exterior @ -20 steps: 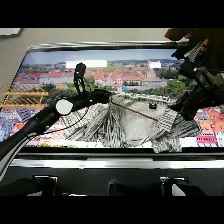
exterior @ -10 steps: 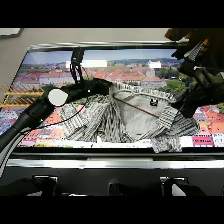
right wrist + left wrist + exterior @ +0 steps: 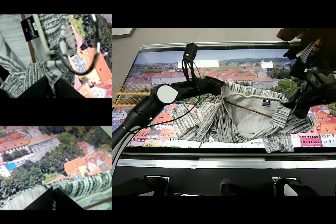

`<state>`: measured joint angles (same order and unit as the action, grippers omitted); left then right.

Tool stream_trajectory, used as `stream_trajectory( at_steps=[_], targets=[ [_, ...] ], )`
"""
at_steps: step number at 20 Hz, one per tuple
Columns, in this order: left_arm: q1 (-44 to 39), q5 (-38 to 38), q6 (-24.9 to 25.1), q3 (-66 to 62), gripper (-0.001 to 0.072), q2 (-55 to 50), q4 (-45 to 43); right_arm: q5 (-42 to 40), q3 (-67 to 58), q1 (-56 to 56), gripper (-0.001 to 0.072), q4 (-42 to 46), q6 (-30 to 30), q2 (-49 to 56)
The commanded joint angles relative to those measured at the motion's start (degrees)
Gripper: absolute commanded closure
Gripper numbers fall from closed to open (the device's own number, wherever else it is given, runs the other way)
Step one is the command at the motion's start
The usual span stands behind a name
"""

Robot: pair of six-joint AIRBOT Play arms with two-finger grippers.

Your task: Fold the clothes and pants, and hang the long-sleeved shirts on hangers.

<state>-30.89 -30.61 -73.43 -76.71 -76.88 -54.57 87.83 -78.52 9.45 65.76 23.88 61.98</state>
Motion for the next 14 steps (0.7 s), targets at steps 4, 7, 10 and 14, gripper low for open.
stream_trajectory(
  at_steps=[4,7,10,14],
  targets=[
    [0.15,-1.57,0.17,-0.11,0.0675,0.04,-1.55,-5.05,-0.04,-0.07,0.0674,1.03,9.44,0.02],
    [0.13,-1.55,0.2,-0.11,0.0675,0.0,-4.2,-3.76,-0.04,-0.07,0.0675,8.0,16.48,-0.02],
    [0.15,-1.55,0.17,-0.11,0.0675,-0.02,-5.05,-4.04,-0.04,-0.07,0.0675,11.45,19.02,-0.13],
    [0.11,-1.57,0.15,-0.11,0.0675,-0.09,-5.05,-4.02,-0.04,-0.07,0.0675,12.52,19.58,-0.7]
  ],
)
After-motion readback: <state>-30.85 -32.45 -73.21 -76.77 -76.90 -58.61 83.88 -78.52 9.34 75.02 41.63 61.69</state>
